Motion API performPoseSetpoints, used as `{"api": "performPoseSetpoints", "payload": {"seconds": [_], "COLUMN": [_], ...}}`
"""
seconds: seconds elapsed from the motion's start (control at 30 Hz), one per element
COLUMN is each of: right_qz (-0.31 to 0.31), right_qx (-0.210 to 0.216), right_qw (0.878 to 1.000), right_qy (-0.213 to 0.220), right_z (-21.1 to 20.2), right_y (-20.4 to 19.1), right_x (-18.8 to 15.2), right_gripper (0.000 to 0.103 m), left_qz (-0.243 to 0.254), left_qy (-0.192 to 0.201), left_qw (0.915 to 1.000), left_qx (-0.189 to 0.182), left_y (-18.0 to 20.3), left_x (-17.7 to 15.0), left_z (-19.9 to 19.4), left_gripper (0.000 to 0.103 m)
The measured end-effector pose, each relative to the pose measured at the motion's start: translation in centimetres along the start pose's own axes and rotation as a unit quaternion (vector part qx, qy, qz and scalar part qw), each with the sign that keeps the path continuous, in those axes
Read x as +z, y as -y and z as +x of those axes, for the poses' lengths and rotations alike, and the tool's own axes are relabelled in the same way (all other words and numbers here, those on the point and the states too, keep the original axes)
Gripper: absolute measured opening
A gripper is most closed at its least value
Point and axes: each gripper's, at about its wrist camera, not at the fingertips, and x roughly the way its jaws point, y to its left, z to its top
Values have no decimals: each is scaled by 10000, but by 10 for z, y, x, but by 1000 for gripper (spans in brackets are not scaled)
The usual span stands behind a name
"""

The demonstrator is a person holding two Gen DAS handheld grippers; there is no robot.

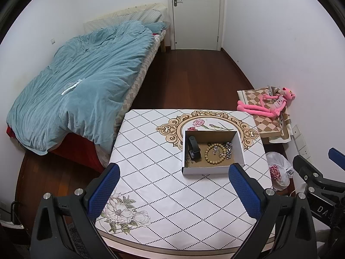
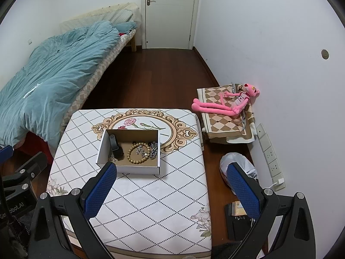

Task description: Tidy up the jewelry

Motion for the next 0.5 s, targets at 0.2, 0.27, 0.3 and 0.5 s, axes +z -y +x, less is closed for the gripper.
{"api": "performPoseSetpoints", "payload": {"seconds": [0.2,0.27,0.3,0.5], "right_qz": [5,1,4,-2], "right_qx": [7,7,12,6], "right_qw": [10000,10000,10000,10000], "right_qy": [1,0,-3,1], "right_z": [0,0,0,0], "right_y": [0,0,0,0], "right_x": [0,0,0,0], "right_gripper": [103,103,103,103], "left_qz": [-6,-6,-9,-17], "left_qy": [6,2,2,39], "left_qw": [10000,10000,10000,10000], "left_qx": [12,11,9,-45], "left_y": [1,1,1,5], "left_x": [1,1,1,3], "left_z": [-2,-2,-2,-7], "left_gripper": [103,103,103,103]}}
